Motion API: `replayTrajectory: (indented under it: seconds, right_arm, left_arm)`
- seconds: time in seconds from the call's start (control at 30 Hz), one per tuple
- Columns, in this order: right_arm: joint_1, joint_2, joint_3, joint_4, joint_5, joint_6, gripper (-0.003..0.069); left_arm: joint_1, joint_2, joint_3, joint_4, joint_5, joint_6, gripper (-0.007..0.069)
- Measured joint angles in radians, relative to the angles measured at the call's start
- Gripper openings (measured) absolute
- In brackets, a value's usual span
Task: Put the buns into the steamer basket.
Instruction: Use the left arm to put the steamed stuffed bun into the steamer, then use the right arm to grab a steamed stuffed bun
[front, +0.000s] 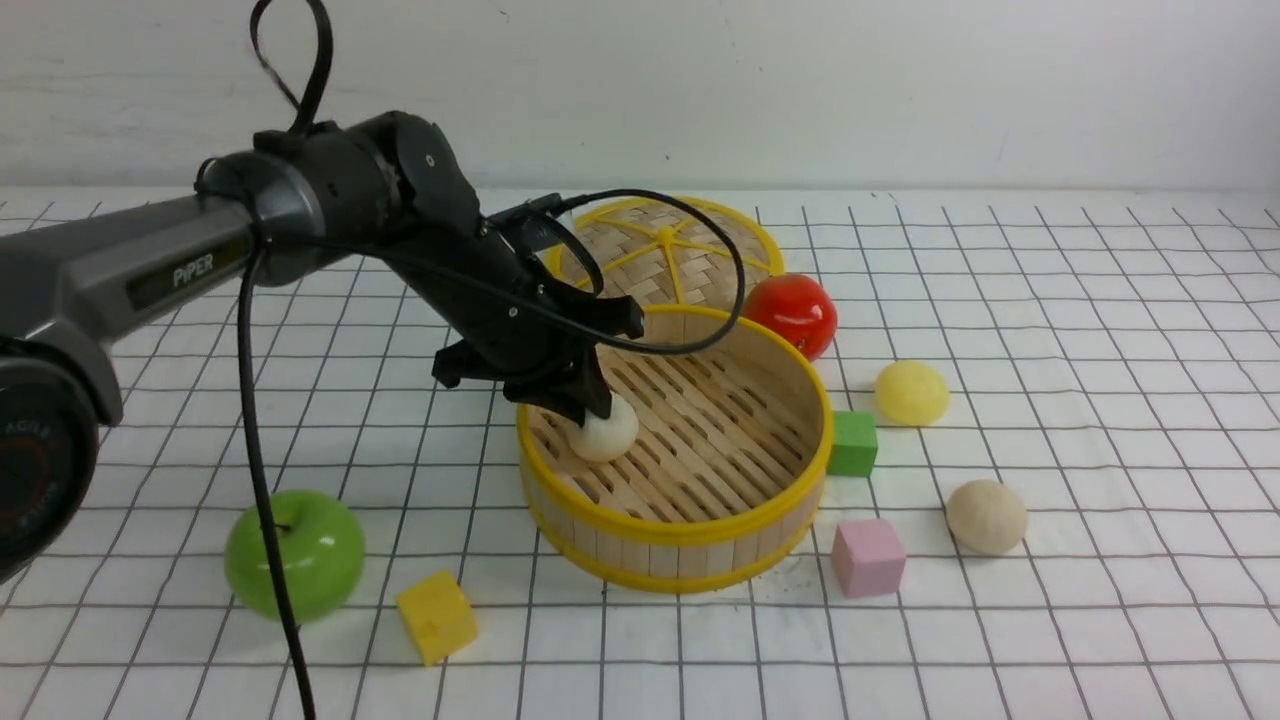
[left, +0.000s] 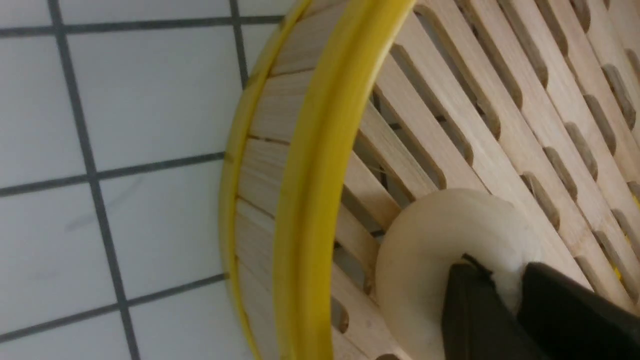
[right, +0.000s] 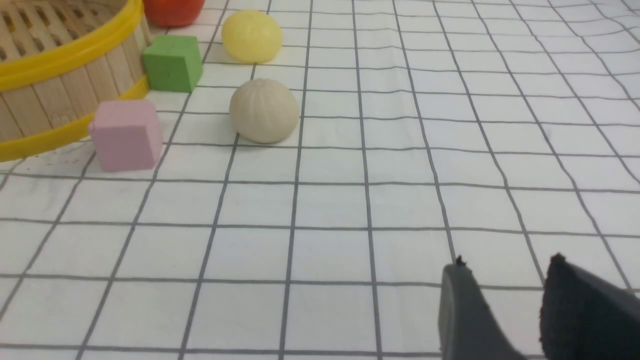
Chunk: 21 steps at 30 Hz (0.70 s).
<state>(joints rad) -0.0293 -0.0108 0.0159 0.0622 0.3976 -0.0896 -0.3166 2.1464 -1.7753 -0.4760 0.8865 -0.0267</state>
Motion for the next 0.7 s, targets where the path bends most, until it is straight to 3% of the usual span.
replayTrajectory:
  seconds: [0.17, 0.2, 0.3, 0.47, 0.7]
  right_arm:
    - [0.0, 0.0, 0.0, 0.0, 0.0, 0.0, 0.0239]
    - [0.0, 0.0, 0.0, 0.0, 0.0, 0.0, 0.0239]
    - [0.0, 0.0, 0.0, 0.0, 0.001, 0.0, 0.0239]
    - [0.0, 0.0, 0.0, 0.0, 0.001, 0.0, 0.0239]
    - [0.0, 0.0, 0.0, 0.0, 0.001, 0.0, 0.0239]
  left_arm:
    - [0.0, -0.032, 0.0, 0.002, 0.01, 0.0, 0.0249]
    - [0.0, -0.054, -0.004, 0.007, 0.027, 0.0, 0.0309]
    - [0.001, -0.099, -0.033, 0.055, 0.112, 0.001, 0.0375]
    - [0.019, -0.2, -0.125, 0.191, 0.31, -0.001, 0.0398]
    - [0.04, -0.482, -0.158, 0.356, 0.35, -0.135, 0.0357]
